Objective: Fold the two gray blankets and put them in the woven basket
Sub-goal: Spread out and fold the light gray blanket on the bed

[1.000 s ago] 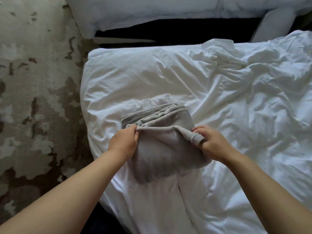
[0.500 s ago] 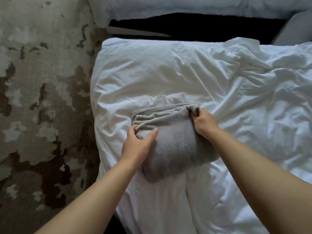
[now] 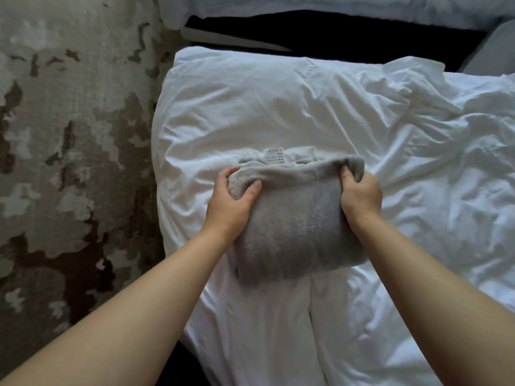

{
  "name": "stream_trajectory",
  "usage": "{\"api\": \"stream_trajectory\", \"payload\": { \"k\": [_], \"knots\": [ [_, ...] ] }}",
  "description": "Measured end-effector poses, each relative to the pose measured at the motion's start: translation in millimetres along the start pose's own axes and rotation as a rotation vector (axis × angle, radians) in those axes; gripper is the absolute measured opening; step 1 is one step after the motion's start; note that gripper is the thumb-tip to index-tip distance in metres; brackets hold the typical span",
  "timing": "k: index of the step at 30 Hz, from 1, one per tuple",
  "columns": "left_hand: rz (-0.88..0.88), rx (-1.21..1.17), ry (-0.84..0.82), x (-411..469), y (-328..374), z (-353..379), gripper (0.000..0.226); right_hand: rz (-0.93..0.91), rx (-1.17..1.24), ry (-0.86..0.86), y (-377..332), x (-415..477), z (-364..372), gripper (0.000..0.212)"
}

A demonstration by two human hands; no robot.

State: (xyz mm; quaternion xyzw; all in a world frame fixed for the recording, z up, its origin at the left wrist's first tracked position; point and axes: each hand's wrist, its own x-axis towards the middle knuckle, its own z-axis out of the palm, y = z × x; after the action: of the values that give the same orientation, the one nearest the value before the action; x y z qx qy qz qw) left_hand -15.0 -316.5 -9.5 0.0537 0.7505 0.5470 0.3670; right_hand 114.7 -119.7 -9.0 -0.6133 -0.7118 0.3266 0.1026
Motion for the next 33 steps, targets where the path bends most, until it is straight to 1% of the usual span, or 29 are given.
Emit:
{"api": "stream_trajectory", "payload": {
  "k": [1, 3, 5, 7, 8, 9, 10, 11, 12, 13, 14, 15, 16, 17, 18, 19, 20, 21, 22, 23, 24, 25, 26, 27, 28, 31, 33],
  "knots": [
    [-0.070, 0.010, 0.019, 7, -2, 1, 0.046, -0.022, -0.038, 0.027, -2, 1, 3, 0.040],
    [-0.142, 0.104, 0.071, 20, -6, 2, 0.045, -0.026, -0.122, 0.048, -4, 4, 9, 0.041],
    [-0.203, 0.125, 0.150, 30, -9, 3, 0.043, -0.009, -0.187, 0.032, -5, 8, 15, 0.044],
    [-0.312, 0.161, 0.186, 35, -4, 5, 0.039, 0.013, -0.260, -0.018, -8, 11, 21, 0.047],
    [-0.339, 0.253, 0.207, 35, 0, 7, 0.041, 0.022, -0.288, -0.034, -10, 13, 24, 0.047],
    [-0.298, 0.410, 0.239, 32, 8, 9, 0.042, 0.029, -0.311, -0.038, -12, 15, 25, 0.046],
    [-0.148, 0.586, 0.276, 27, 16, 12, 0.042, 0.039, -0.324, -0.033, -13, 16, 26, 0.046],
    [0.106, 0.712, 0.296, 18, 24, 16, 0.039, 0.052, -0.333, -0.023, -14, 18, 26, 0.045],
    [0.392, 0.761, 0.262, 8, 30, 22, 0.037, 0.067, -0.334, -0.014, -14, 18, 27, 0.045],
    [0.615, 0.801, 0.162, -3, 31, 29, 0.035, 0.079, -0.335, -0.013, -14, 19, 27, 0.045],
    [0.742, 0.869, 0.034, -13, 29, 35, 0.034, 0.093, -0.328, -0.017, -15, 18, 28, 0.045],
    [0.739, 0.982, -0.101, -21, 24, 40, 0.039, 0.106, -0.316, -0.025, -16, 18, 28, 0.046],
    [0.647, 1.116, -0.204, -26, 18, 43, 0.048, 0.116, -0.295, -0.031, -16, 18, 27, 0.047],
    [0.540, 1.220, -0.265, -25, 9, 43, 0.056, 0.126, -0.265, -0.038, -17, 18, 26, 0.048],
    [0.472, 1.268, -0.278, -21, 2, 42, 0.061, 0.128, -0.225, -0.039, -18, 17, 23, 0.049],
    [0.443, 1.281, -0.273, -15, -3, 41, 0.063, 0.087, -0.205, -0.019, -19, 15, 19, 0.052],
    [0.439, 1.277, -0.264, -10, -7, 41, 0.064, -0.045, -0.237, 0.043, -19, 10, 14, 0.057],
    [0.449, 1.265, -0.259, -7, -10, 42, 0.064, -0.260, -0.306, 0.106, -19, 0, 10, 0.060],
    [0.462, 1.261, -0.254, -4, -12, 44, 0.064, -0.509, -0.380, 0.115, -20, -10, 7, 0.062],
    [0.467, 1.262, -0.244, -2, -15, 45, 0.064, -0.725, -0.449, 0.049, -20, -19, 9, 0.062],
    [0.469, 1.258, -0.231, 0, -18, 46, 0.063, -0.864, -0.530, -0.080, -17, -25, 12, 0.063],
    [0.467, 1.247, -0.213, 2, -21, 45, 0.062, -0.911, -0.615, -0.217, -14, -28, 14, 0.063],
    [0.461, 1.232, -0.192, 4, -24, 44, 0.060, -0.892, -0.688, -0.327, -8, -28, 17, 0.062],
    [0.447, 1.216, -0.173, 7, -28, 42, 0.059, -0.853, -0.734, -0.389, -2, -25, 20, 0.062],
    [0.431, 1.196, -0.155, 10, -31, 42, 0.058, -0.828, -0.758, -0.407, 5, -21, 23, 0.062],
    [0.382, 1.170, -0.090, 18, -40, 46, 0.062, -0.803, -0.748, -0.380, 18, -11, 31, 0.067],
    [0.331, 1.183, -0.032, 21, -46, 53, 0.067, -0.773, -0.707, -0.324, 25, -8, 37, 0.073]
  ]
}}
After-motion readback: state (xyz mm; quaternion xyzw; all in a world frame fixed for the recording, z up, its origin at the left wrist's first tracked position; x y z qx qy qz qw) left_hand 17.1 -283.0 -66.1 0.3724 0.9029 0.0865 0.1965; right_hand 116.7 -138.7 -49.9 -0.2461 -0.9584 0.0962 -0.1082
